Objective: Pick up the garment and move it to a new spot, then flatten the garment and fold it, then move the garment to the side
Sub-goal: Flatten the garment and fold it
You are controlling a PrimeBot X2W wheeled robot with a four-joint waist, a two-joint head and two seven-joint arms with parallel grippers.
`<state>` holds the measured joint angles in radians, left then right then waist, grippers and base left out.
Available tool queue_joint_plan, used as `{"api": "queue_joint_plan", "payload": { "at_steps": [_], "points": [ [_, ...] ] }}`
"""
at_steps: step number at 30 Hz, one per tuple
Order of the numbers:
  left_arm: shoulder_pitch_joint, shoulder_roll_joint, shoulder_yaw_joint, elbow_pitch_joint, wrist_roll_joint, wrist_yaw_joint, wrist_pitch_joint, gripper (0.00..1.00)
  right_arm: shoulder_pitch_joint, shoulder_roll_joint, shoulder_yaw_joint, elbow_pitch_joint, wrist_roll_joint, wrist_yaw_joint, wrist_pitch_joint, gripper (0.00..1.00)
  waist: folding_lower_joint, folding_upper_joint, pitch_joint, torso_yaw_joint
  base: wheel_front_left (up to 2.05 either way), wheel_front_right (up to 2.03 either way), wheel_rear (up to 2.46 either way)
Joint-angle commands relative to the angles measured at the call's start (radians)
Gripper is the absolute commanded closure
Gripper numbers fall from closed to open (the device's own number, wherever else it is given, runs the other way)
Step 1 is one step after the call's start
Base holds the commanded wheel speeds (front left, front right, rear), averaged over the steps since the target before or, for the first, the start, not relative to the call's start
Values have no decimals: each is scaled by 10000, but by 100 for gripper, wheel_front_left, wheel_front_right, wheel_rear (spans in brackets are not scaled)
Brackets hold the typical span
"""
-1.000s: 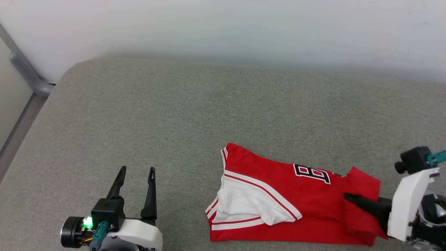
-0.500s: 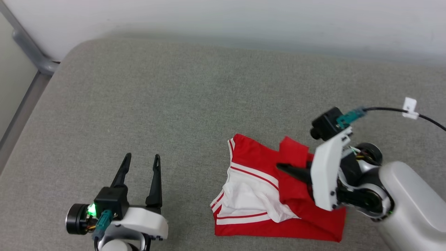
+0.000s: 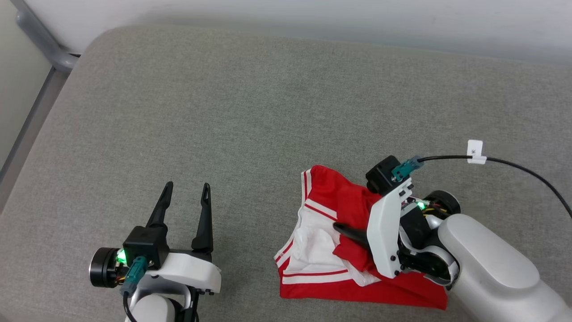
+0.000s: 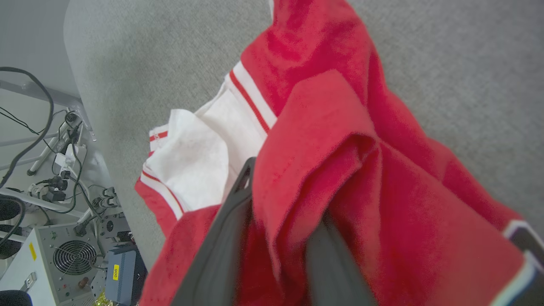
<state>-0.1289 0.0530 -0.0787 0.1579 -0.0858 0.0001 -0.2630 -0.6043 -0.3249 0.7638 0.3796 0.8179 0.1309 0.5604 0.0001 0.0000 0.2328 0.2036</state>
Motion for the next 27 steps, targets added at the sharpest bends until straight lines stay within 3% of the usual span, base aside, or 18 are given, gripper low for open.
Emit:
{"api": "queue_joint_plan", "payload": {
  "at_steps": [1, 8, 13, 18, 19, 20, 23, 27],
  "points": [
    [-45, -20, 62, 15, -39, 31, -21, 0, -208, -105, 115, -188, 35, -5, -383, 0, -1, 0, -83, -82, 0, 0, 0],
    [202, -27, 215, 59, 53, 20, -21, 0, -146, -826, -44, -1487, -310, -5, -2148, 0, -1, 0, -496, -396, 0, 0, 0],
    [426, -26, 337, -17, 180, -10, -21, 0, 417, -1080, -1418, -2118, -1447, -5, -4070, 0, -1, 0, -924, -727, 0, 0, 0],
    [656, -10, 470, -99, 308, -51, -21, 0, 1359, -630, -3496, -2321, -3380, -5, -6034, 0, -1, 0, -1285, -1049, 0, 0, 0],
    [723, 8, 529, -137, 341, -60, -21, 0, 1806, -411, -4315, -2325, -4273, -7, -6664, 0, -1, 0, -1398, -1155, 0, 0, 0],
    [723, 8, 529, -137, 341, -60, -21, 0, 1806, -411, -4315, -2325, -4273, -7, -6664, 0, -1, 0, -1398, -1155, 0, 0, 0],
    [909, 24, 620, -193, 410, -74, -21, 0, 2828, 339, -5888, -2478, -5566, -7, -7604, 0, -1, 0, -1618, -1325, 0, 0, 0],
    [1040, 30, 715, -304, 417, -42, -21, 0, 3584, 904, -6685, -2720, -6164, -7, -7961, 0, -1, 0, -1764, -1451, 0, 0, 0]
  ]
}}
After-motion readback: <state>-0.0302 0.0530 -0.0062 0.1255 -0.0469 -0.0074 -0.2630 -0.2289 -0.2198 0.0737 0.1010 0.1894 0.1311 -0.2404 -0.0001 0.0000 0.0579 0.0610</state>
